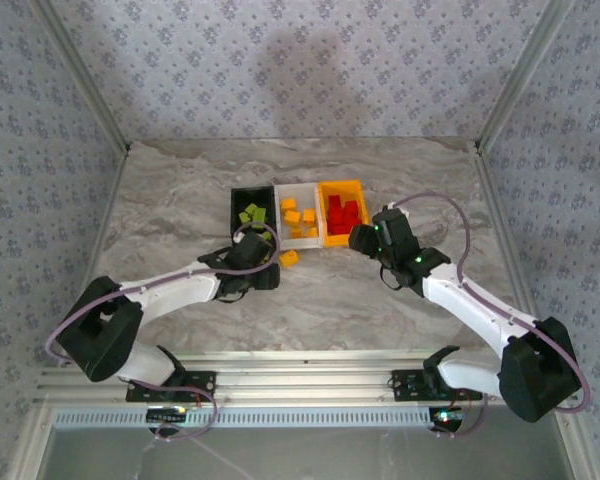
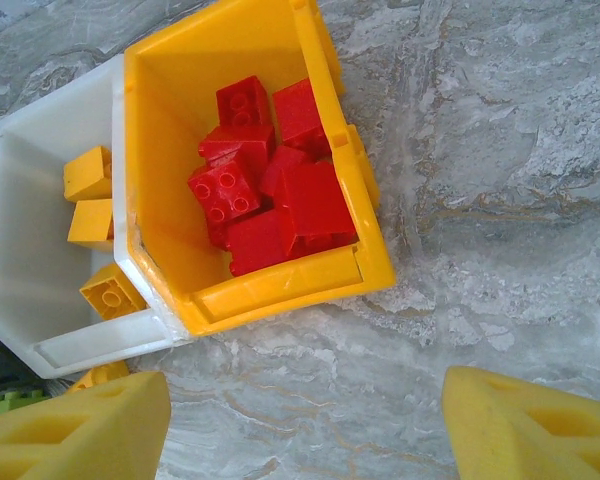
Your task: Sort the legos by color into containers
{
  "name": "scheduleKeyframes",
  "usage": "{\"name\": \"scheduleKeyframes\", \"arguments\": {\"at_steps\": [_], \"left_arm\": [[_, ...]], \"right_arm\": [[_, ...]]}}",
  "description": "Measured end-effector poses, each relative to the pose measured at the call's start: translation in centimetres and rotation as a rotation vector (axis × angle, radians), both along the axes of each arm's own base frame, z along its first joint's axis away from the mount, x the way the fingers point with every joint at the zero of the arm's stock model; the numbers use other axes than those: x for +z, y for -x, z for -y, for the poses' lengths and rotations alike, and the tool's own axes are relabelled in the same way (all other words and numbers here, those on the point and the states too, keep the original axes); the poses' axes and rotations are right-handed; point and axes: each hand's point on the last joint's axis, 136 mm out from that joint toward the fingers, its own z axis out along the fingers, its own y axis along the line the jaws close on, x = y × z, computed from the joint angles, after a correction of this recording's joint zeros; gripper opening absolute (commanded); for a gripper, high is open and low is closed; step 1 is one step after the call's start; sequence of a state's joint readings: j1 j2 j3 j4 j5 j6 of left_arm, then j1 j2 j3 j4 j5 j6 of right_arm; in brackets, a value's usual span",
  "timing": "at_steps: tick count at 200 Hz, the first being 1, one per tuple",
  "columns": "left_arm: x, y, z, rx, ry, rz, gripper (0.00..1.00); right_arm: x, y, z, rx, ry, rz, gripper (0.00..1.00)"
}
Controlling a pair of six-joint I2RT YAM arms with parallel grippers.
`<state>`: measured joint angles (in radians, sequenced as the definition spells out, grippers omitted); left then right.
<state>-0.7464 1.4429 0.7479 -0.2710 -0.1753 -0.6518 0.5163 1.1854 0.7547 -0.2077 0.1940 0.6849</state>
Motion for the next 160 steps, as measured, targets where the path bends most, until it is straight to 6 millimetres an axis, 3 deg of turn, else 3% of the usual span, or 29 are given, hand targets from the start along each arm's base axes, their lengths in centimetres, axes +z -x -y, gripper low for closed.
{"name": "scheduleKeyframes", "arguments": {"at_steps": [30,73,135,160], "left_arm": [[-1.2,-1.0,0.3,0.017,0.008,0.0,0.68],[-3.0,-2.4,-0.4,0.052,-0.022,-0.013,0.52],[-3.2,-2.7,-1.3,0.081,-0.053,-0.011,0.24],[-3.0,-2.5,-1.3,0.077,-0.051,-0.009,0.18]], "right_arm": [[0.0,0.0,0.0,0.0,0.0,0.0,0.74],[0.0,0.0,0.0,0.0,0.0,0.0,0.74],[0.0,0.0,0.0,0.0,0.0,0.0,0.74],[0.0,0.0,0.1,-0.002,0.0,0.001,0.74]]}}
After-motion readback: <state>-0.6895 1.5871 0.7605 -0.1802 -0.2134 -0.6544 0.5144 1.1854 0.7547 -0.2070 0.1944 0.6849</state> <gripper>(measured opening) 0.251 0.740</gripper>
